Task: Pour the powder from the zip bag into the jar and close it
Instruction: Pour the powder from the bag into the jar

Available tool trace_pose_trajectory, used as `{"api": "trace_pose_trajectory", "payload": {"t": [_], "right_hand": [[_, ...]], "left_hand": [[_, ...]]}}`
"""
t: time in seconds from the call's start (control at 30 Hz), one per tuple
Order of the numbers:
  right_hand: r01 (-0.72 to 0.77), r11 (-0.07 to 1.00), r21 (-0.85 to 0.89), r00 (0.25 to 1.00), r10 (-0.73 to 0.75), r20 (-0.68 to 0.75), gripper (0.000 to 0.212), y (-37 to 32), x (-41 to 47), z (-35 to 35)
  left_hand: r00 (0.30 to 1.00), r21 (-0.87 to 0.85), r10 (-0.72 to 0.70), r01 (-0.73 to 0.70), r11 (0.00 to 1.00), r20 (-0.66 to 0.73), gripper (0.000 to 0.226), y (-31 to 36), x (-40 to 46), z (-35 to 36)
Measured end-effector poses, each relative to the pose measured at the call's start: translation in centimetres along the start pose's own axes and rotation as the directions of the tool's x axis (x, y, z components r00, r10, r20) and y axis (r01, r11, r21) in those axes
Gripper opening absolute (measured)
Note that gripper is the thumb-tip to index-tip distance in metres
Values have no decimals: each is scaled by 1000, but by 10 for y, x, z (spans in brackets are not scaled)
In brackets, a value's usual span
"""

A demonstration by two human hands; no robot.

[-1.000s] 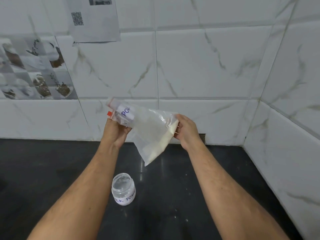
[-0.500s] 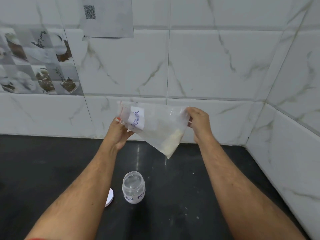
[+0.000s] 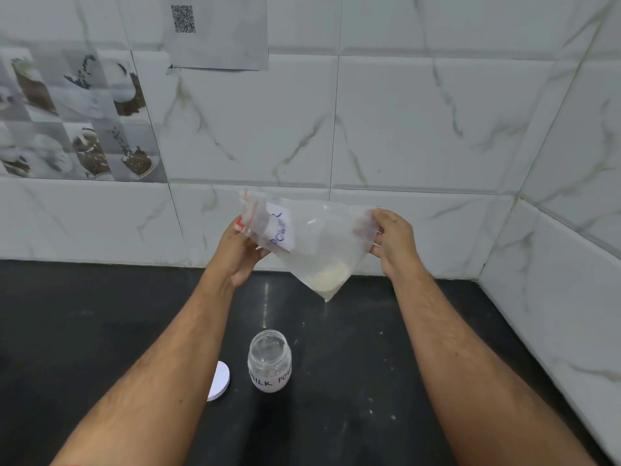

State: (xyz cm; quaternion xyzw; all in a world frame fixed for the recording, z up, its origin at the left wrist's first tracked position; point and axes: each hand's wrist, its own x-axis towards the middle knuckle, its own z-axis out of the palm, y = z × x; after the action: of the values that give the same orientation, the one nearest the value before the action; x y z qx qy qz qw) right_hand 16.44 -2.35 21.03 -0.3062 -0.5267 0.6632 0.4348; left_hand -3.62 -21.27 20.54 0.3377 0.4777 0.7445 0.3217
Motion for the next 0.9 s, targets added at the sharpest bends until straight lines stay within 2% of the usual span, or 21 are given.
{"api": "trace_pose_trajectory", "payload": {"t": [0.07,0.13,0.2,0.33,0.47,0.57,0.7,0.8,0.83,0.9], "right_hand": [[-36,998,47,999,38,-26,21,4,0,-2],[-82,988,132,994,91,-60,21,12,0,-5],[-144,951,274,984,167,-61,31,26,0,-2],[-213,731,648,974,210,83,69,67,-14,3],[-294,530,795,940,309,142,99,114,-42,10],[-246,375,894,952,266,150,117,122,-57,29],[-54,148,987,985,168,29,130,96,-50,45],[-1,6,1000,996,85,0,136,75,-40,45],[7,-18,1000,999,40,-7,135,70,-38,44],[29,11,1000,999,-30,-29,127,60,-36,38]], "left_hand": [[999,40,7,-8,999,33,30,8,3,14],[1000,43,6,-6,999,11,22,14,6,32],[1000,72,0,1,997,-22,10,21,11,54],[997,66,-27,32,997,-71,12,35,15,99],[991,-9,-23,22,1000,-129,11,47,21,132],[980,-68,-29,16,998,-199,11,50,24,151],[958,-153,-58,15,988,-282,11,49,23,163],[945,-139,-65,20,990,-319,12,45,19,157],[944,-127,-60,19,992,-324,11,44,17,152],[942,-92,-52,23,995,-332,10,44,13,135]]}}
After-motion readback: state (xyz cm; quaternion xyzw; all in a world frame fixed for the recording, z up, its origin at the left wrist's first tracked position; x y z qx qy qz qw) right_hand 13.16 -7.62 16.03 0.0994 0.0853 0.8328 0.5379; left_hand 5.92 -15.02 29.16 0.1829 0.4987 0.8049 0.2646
